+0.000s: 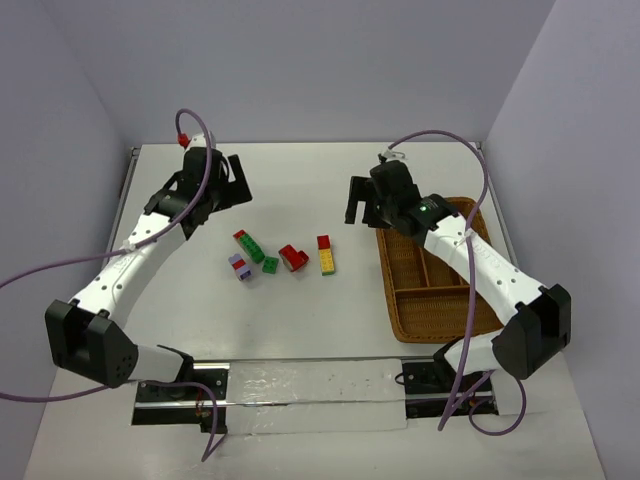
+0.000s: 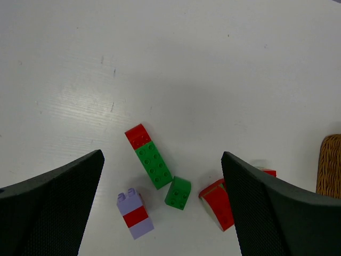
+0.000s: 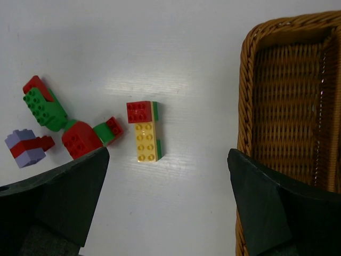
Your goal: Sort the legos into containers by color
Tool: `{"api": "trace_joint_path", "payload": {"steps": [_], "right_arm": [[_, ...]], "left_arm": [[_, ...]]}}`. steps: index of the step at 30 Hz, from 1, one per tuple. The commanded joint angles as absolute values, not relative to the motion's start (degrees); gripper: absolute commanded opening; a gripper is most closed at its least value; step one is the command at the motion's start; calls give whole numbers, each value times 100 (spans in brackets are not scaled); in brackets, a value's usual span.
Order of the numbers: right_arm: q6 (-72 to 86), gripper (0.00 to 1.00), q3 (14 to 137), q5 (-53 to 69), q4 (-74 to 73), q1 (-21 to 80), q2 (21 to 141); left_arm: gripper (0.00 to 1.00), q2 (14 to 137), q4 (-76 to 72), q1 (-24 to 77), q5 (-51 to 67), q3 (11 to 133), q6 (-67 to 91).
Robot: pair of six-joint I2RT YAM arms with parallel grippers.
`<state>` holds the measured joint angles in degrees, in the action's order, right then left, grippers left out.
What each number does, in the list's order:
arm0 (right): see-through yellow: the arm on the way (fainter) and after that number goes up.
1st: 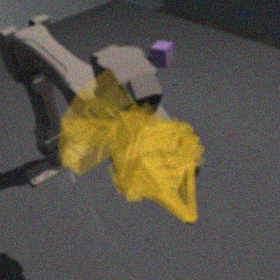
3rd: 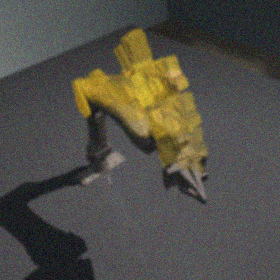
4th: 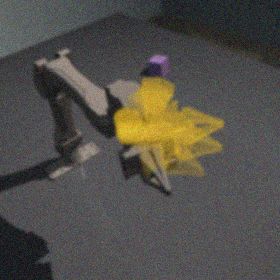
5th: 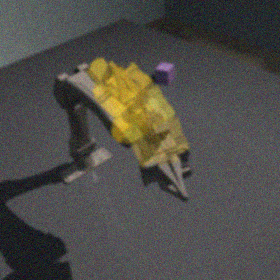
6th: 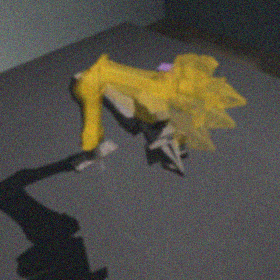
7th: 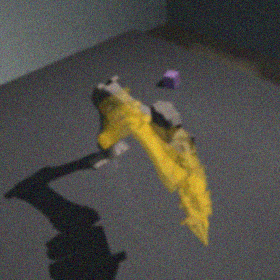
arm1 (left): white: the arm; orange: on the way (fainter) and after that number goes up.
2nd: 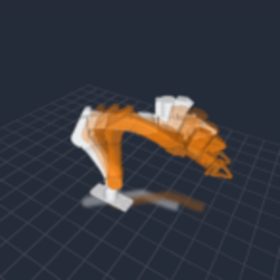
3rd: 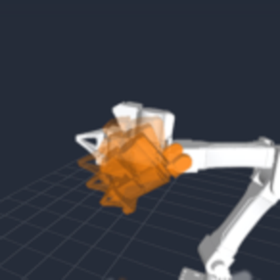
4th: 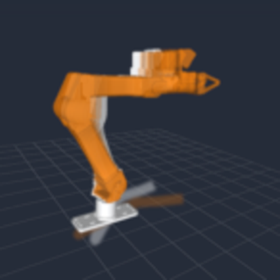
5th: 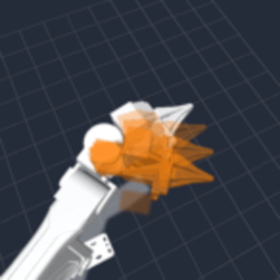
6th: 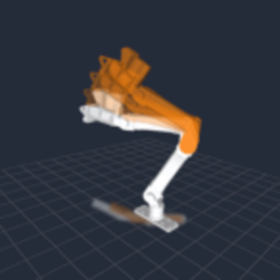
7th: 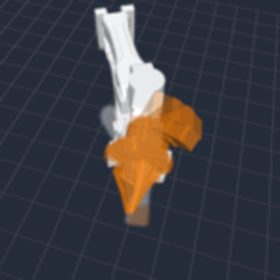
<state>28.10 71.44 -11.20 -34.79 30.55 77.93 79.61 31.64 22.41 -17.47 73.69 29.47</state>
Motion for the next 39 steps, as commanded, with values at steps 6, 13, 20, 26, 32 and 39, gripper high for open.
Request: {"api": "trace_joint_path", "payload": {"steps": [6, 13, 20, 26, 32, 39], "right_arm": [[2971, 100, 6961, -1143, -3102, 3462, 7682], [2616, 100, 7575, -2116, -3469, 4315, 8364], [2745, 90, 7945, -2092, -3460, 4532, 9287], [2817, 78, 8290, -1956, -3369, 4498, 10158], [3190, 69, 8313, -1752, -3090, 4242, 10523], [3296, 79, 8481, -1775, -3155, 4184, 10933]], "left_arm": [[99, 7173, 3060, 2259, -1591, 6821, 3006], [99, 7102, 2926, 2268, -1284, 6799, 2912], [99, 6724, 2728, 2259, -1605, 6563, 2930], [99, 6706, 2705, 2259, -1720, 6464, 2839], [99, 6734, 2664, 2266, -1678, 6460, 2771], [99, 6662, 2698, 2268, -1740, 6416, 2773]]}}
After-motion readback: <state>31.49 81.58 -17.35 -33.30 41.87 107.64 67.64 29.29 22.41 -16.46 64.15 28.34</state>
